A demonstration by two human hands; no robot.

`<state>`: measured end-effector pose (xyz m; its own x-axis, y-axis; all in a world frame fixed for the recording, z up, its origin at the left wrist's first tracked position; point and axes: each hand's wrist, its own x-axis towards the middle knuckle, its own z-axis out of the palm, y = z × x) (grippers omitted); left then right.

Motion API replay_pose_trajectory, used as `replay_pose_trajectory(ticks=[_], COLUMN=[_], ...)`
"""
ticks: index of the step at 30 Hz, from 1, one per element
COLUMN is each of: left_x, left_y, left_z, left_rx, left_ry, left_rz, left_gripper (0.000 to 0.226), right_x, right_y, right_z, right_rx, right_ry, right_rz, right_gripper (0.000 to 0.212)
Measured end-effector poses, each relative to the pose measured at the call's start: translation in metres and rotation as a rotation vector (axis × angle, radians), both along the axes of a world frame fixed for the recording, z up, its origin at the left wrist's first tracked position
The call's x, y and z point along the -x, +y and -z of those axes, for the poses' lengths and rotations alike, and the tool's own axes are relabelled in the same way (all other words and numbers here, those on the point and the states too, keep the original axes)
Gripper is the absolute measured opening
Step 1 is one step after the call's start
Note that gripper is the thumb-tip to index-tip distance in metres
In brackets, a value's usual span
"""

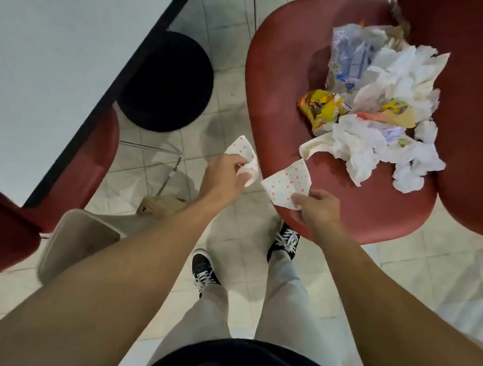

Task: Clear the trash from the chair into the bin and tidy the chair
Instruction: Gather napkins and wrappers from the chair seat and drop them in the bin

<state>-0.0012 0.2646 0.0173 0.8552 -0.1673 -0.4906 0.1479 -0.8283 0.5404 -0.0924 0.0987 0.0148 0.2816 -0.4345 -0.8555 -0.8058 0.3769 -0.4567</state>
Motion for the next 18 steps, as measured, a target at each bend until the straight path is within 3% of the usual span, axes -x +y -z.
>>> replay_pose_trajectory(ticks=[5,11,18], left_x=[0.043,0.084,0.117], left_y=[0.077,0.179,0.288], left_z=[-0.033,-0.051,-0.055], left_rx=[0.065,0.075,0.000], left_ry=[0.017,0.021,0.009], left_rz=[-0.176,-0.394,-0.579], left_gripper=[0.031,0.030,0.033], right_x=[0.011,0.011,0.005], right_y=[0.065,0.145,0.251], right_z=[-0.024,-0.044,-0.053], right_rx=[0.015,0.018,-0.039], right_ry=[-0.037,-0.052,-0.070], right_rz=[-0.081,-0.231,-0.418], right_gripper=[0.014,0.035,0.027])
